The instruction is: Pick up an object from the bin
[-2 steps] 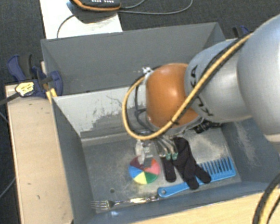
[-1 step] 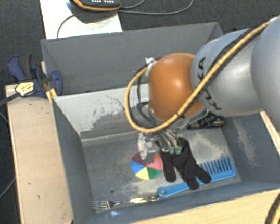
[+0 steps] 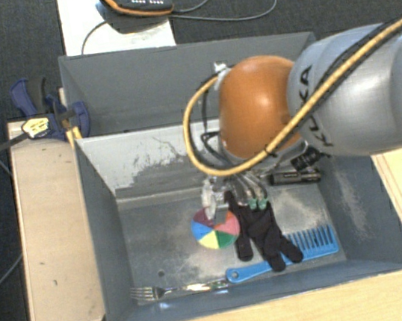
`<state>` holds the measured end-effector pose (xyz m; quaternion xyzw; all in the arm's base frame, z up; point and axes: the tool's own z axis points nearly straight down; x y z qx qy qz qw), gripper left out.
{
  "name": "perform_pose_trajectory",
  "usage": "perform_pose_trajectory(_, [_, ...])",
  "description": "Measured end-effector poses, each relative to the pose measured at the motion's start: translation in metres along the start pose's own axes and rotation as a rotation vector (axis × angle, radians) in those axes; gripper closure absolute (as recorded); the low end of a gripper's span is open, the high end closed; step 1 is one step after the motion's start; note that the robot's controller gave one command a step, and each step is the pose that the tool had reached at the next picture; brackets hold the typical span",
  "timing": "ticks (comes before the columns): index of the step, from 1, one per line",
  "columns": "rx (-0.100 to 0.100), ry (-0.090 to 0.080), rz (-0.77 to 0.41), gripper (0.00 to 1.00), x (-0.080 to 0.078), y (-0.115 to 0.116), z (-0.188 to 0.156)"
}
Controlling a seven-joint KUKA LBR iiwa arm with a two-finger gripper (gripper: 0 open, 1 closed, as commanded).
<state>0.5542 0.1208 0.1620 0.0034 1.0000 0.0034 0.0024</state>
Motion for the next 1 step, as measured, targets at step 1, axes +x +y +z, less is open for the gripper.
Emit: perform_pose_trajectory(1, [-0.001,-0.007,0.001,1.00,-0.0019,0.0006,-0.0422])
